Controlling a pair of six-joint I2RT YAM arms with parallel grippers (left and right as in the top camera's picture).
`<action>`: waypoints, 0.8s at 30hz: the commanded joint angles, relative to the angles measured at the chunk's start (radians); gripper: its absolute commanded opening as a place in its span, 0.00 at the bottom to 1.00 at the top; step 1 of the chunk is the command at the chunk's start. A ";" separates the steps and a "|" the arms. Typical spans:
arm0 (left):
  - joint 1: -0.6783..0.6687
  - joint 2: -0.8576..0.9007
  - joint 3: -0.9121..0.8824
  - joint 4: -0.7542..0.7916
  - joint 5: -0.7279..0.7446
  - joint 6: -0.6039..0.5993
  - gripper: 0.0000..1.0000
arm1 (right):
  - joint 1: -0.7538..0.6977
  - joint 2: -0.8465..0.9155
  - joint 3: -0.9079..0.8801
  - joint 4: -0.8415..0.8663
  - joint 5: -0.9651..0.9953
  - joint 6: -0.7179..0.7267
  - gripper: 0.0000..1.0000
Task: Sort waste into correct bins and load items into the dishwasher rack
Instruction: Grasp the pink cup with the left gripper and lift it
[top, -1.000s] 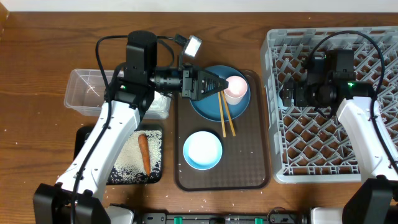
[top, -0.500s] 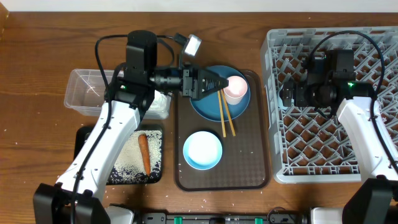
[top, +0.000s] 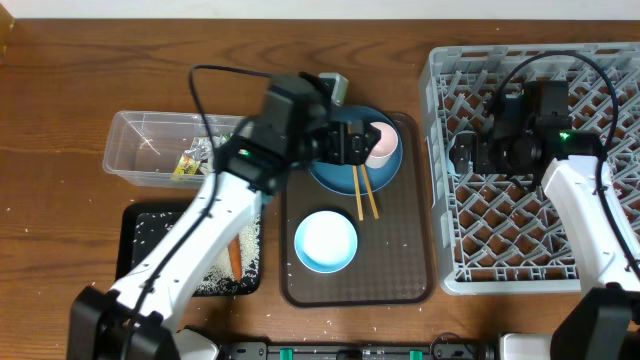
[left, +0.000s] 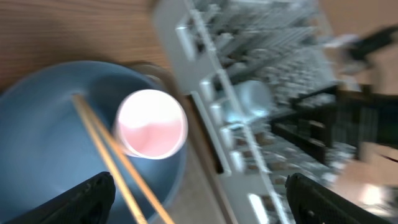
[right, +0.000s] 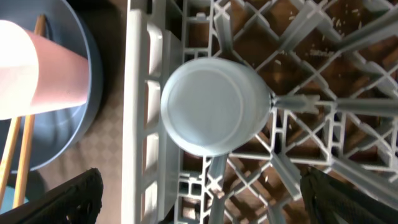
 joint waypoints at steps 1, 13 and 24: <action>-0.040 0.053 0.006 0.004 -0.237 0.016 0.91 | 0.011 -0.084 0.029 -0.012 -0.010 -0.003 0.99; -0.059 0.241 0.006 0.100 -0.278 0.016 0.77 | 0.011 -0.354 0.027 -0.031 -0.094 -0.004 0.99; -0.059 0.301 0.006 0.147 -0.278 0.016 0.46 | 0.011 -0.274 0.022 -0.030 -0.085 -0.005 0.99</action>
